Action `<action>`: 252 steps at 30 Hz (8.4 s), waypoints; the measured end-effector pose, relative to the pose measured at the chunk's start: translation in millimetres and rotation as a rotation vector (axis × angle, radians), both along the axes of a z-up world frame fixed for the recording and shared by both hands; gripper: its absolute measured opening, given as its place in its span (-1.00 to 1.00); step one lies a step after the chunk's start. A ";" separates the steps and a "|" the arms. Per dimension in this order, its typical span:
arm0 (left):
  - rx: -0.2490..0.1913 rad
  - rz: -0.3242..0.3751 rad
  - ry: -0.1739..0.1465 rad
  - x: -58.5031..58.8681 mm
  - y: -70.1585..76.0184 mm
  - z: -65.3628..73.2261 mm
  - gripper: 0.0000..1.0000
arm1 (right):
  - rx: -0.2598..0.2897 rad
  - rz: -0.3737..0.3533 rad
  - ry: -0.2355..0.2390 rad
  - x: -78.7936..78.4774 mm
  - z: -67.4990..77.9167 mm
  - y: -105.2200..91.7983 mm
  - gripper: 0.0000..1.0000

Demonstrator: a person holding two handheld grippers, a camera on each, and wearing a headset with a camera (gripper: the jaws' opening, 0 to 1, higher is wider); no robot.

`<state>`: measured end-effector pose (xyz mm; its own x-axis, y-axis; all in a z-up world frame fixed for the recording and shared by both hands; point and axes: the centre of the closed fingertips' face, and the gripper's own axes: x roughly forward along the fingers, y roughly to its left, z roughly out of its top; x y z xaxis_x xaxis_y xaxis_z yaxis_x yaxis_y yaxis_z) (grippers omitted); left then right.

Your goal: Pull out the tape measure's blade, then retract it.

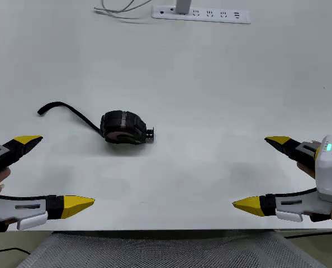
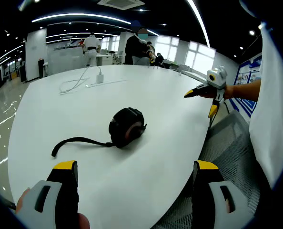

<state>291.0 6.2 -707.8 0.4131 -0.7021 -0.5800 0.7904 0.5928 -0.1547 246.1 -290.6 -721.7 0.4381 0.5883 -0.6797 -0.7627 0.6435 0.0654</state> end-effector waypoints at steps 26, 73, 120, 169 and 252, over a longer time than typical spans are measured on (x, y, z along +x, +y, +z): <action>0.012 -0.016 -0.009 2.4 -1.3 0.2 0.98 | -0.005 0.016 0.003 2.6 0.1 3.9 0.83; 0.109 -0.242 -0.006 40.5 -45.8 -12.3 0.98 | -0.042 0.237 -0.007 57.0 -4.9 56.4 0.67; 0.287 -0.486 0.016 79.4 -72.9 -52.8 -0.02 | -0.061 0.391 0.034 86.8 -24.0 96.1 0.54; 0.347 -0.530 -0.018 81.3 -74.6 -62.2 -0.46 | -0.014 0.474 -0.026 109.9 -49.7 149.0 -0.21; 0.338 -0.545 -0.018 81.7 -74.8 -62.8 -0.47 | -0.006 0.567 -0.076 111.5 -70.6 154.9 -0.80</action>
